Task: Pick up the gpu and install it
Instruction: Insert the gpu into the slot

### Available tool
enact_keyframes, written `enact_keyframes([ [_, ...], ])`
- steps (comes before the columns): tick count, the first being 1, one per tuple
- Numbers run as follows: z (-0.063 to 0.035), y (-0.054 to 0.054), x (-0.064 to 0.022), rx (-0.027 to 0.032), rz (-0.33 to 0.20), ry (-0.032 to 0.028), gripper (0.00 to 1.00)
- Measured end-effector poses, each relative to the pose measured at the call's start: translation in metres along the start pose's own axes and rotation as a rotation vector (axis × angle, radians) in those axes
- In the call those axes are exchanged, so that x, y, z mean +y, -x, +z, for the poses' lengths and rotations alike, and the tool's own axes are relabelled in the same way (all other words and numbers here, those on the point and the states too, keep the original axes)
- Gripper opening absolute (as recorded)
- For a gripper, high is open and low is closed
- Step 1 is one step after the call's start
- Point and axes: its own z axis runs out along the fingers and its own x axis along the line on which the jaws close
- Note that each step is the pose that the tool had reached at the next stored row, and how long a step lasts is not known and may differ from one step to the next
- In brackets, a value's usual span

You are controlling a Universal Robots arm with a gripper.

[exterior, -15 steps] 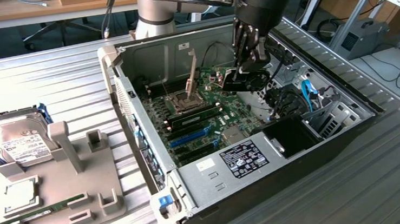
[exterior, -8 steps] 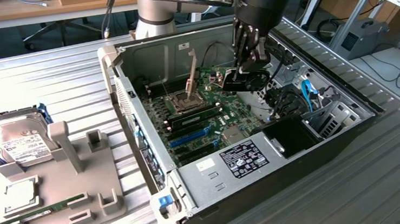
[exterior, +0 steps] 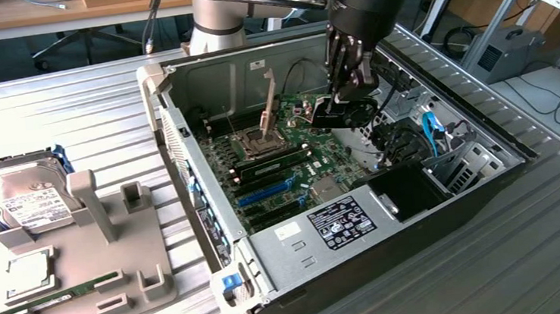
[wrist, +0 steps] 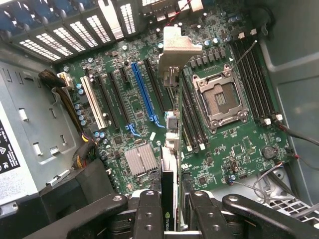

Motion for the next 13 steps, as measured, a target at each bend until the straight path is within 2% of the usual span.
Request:
enact_keyframes([
  [13, 0.0, 0.0, 0.0, 0.0001, -0.007, 0.0001, 0.26],
])
